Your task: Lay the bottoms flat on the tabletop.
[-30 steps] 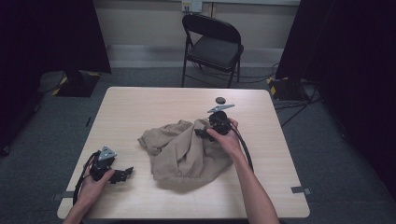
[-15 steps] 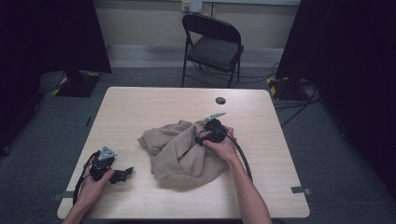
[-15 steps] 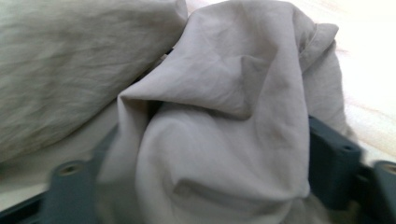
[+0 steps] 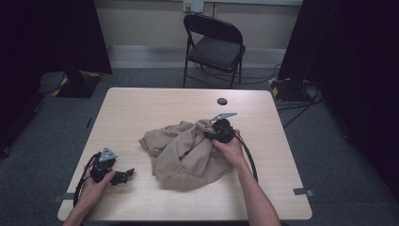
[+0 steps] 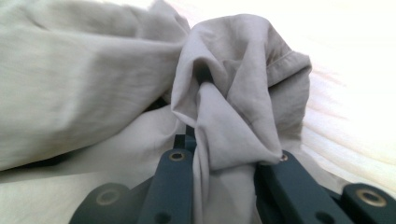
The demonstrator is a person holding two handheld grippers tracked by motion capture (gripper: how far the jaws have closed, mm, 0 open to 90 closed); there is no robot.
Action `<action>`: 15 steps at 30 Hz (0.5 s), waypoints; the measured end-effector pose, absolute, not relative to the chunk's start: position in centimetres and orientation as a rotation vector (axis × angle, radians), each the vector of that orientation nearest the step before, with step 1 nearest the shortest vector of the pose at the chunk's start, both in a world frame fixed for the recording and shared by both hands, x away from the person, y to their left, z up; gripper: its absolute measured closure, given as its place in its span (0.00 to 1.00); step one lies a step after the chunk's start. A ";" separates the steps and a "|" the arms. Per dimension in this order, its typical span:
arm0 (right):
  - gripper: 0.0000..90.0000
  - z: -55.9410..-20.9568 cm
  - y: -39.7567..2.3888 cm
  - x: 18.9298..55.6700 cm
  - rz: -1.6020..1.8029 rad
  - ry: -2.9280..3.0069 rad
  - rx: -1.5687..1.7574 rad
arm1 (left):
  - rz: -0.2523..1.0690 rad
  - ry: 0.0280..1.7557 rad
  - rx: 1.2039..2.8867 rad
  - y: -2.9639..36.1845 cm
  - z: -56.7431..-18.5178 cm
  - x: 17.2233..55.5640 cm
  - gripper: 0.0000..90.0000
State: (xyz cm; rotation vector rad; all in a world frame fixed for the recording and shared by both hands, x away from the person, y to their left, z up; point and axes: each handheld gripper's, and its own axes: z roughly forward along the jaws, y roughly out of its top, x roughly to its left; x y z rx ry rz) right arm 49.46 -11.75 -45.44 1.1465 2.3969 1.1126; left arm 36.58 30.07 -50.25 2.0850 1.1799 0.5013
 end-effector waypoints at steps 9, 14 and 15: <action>0.89 -42.7 -14.9 45.7 1.229 2.351 1.085 | 0.502 1.181 2.082 30.1 -50.3 36.6 0.04; 0.89 -41.7 -16.6 42.5 1.255 2.349 1.038 | 0.504 1.181 2.082 30.1 -50.3 36.6 0.04; 0.89 -41.6 -16.9 41.9 1.255 2.348 1.032 | 0.504 1.181 2.083 30.1 -50.3 36.6 0.04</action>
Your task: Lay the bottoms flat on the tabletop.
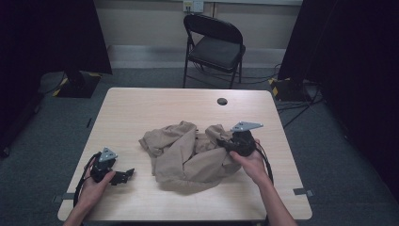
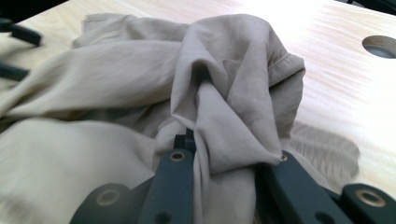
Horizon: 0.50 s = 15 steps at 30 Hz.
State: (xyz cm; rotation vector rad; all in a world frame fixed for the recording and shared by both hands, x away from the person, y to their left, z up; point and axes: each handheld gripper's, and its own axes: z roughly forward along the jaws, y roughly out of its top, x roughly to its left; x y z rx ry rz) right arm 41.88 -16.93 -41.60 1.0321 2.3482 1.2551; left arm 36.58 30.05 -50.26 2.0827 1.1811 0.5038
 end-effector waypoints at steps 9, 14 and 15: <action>0.88 -43.3 -20.5 36.6 1.244 2.338 1.060 | 0.503 1.182 2.082 30.0 -50.3 36.6 0.04; 0.88 -46.0 -22.2 35.1 1.240 2.331 1.147 | 0.505 1.182 2.082 30.0 -50.3 36.6 0.04; 0.88 -46.5 -22.3 34.9 1.226 2.336 1.154 | 0.505 1.182 2.082 30.0 -50.3 36.6 0.04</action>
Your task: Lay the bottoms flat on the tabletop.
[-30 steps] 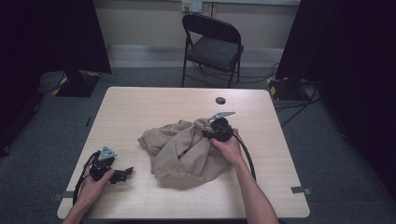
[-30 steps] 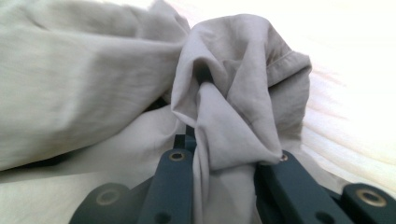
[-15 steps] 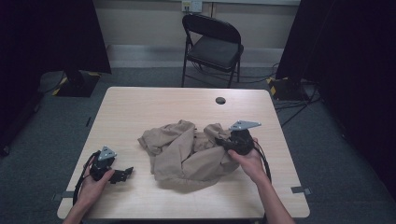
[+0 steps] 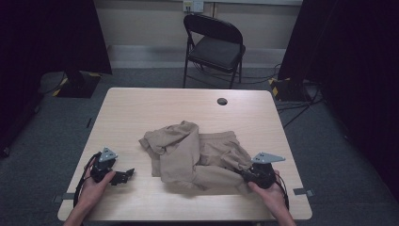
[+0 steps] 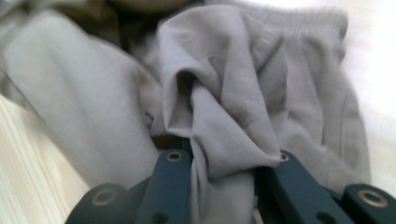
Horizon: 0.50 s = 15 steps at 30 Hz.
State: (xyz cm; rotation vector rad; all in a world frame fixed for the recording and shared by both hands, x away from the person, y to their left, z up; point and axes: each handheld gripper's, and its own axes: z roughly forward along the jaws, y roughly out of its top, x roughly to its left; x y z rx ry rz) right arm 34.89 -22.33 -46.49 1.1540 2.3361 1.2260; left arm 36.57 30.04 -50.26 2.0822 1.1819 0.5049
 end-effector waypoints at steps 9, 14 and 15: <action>0.84 -49.0 -22.2 33.7 1.154 2.386 1.173 | 0.507 1.182 2.083 30.0 -50.3 36.6 0.04; 0.52 -47.8 -22.3 33.4 1.209 2.381 1.137 | 0.506 1.182 2.084 30.0 -50.3 36.6 0.04; 0.47 -47.4 -22.3 33.3 1.224 2.370 1.138 | 0.506 1.182 2.083 30.0 -50.3 36.6 0.04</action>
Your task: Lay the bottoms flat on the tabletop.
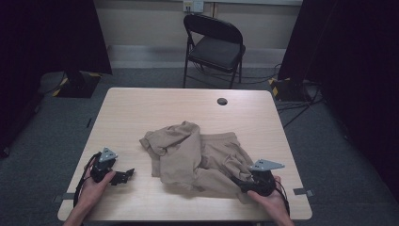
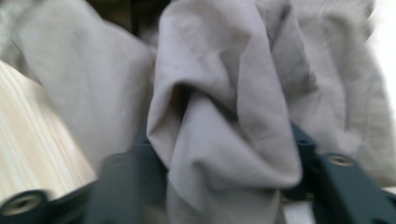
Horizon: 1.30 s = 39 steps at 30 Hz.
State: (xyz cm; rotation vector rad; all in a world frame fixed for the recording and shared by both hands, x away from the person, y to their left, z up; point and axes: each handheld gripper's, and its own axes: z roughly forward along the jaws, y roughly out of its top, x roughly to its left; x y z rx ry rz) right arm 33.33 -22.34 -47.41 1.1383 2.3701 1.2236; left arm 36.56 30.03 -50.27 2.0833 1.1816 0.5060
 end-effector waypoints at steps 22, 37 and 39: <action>0.16 -48.2 -23.4 39.9 1.134 2.255 1.328 | 0.482 1.186 2.123 29.8 -49.9 37.2 0.02; 0.15 -49.9 -22.9 39.9 1.056 2.243 1.292 | 0.411 1.101 1.996 25.2 -44.9 42.5 0.21; 0.15 -49.9 -22.8 39.8 1.050 2.237 1.294 | 0.407 1.065 1.983 23.8 -43.8 43.4 0.21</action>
